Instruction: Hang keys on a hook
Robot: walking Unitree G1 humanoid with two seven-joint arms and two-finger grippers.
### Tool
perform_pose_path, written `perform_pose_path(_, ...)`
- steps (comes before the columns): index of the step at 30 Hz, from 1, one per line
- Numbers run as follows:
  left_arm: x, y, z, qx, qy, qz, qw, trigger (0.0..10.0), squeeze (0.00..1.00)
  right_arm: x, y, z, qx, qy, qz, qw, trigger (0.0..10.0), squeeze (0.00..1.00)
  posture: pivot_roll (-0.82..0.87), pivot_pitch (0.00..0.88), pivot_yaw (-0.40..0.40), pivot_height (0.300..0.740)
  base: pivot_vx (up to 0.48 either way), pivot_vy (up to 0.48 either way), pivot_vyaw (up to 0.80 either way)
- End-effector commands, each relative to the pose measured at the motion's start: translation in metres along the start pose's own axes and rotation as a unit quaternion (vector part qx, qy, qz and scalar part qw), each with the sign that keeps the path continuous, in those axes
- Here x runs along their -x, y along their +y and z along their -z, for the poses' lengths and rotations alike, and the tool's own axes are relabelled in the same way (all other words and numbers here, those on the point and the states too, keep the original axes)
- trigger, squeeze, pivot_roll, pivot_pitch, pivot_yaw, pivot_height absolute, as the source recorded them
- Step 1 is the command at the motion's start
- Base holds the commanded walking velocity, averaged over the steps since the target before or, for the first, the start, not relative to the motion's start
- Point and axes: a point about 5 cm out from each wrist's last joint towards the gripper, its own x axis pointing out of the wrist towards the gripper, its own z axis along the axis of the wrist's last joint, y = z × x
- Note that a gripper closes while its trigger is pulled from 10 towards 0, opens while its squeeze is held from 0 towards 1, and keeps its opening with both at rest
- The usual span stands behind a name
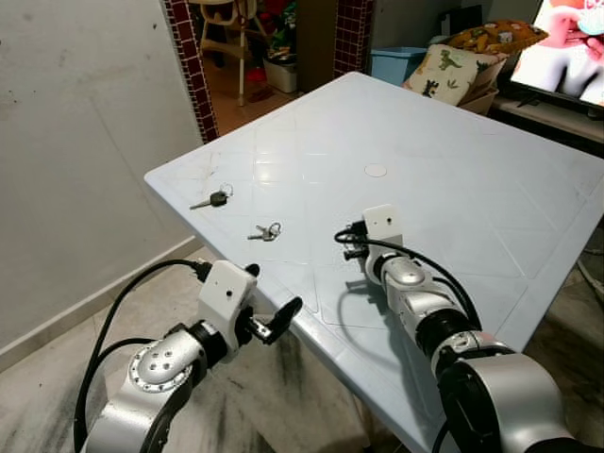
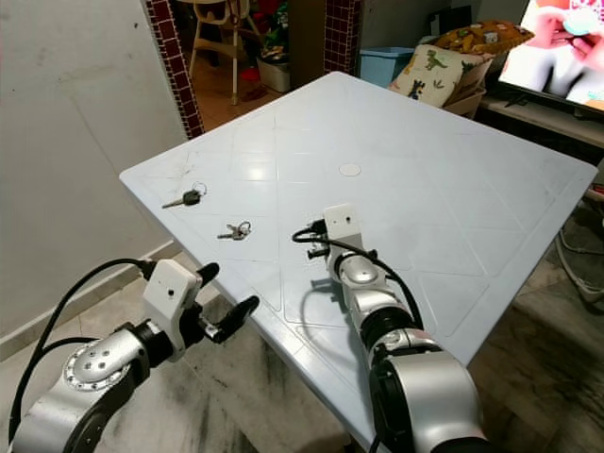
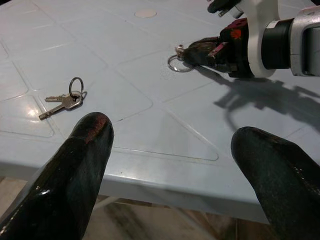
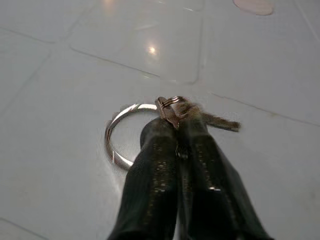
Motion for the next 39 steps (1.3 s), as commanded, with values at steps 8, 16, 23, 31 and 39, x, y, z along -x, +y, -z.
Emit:
perform_pose_path(8,-0.003,0.003,0.003,-0.015,0.006,0.005,1.000,10.0,0.00,0.003,0.008,0.021,-0.018,0.045,-0.015,0.999,0.0,0.00,0.18,0.000,0.023,0.740,0.000,0.000,0.00)
perform_pose_path(16,-0.006,0.005,0.000,-0.020,0.001,0.005,1.000,10.0,0.00,0.002,0.006,0.019,-0.016,0.042,-0.011,0.999,0.0,0.00,0.17,0.000,0.024,0.740,0.000,0.000,0.00)
perform_pose_path(23,-0.005,0.007,0.000,-0.019,-0.002,0.001,1.000,10.0,0.00,0.001,-0.002,0.003,-0.053,-0.004,-0.007,0.999,0.0,0.00,0.17,0.000,0.028,0.740,0.000,0.000,0.00)
perform_pose_path(31,-0.008,0.007,0.000,-0.016,-0.001,0.005,1.000,10.0,0.00,0.005,-0.010,0.007,-0.055,-0.036,-0.017,0.998,0.0,0.00,0.13,0.000,0.044,0.740,0.000,0.000,0.00)
perform_pose_path(39,-0.010,0.009,-0.001,-0.016,-0.002,0.008,1.000,10.0,0.00,0.013,-0.021,0.013,-0.034,-0.055,-0.031,0.997,0.0,0.00,0.11,0.000,0.051,0.740,0.000,0.000,0.00)
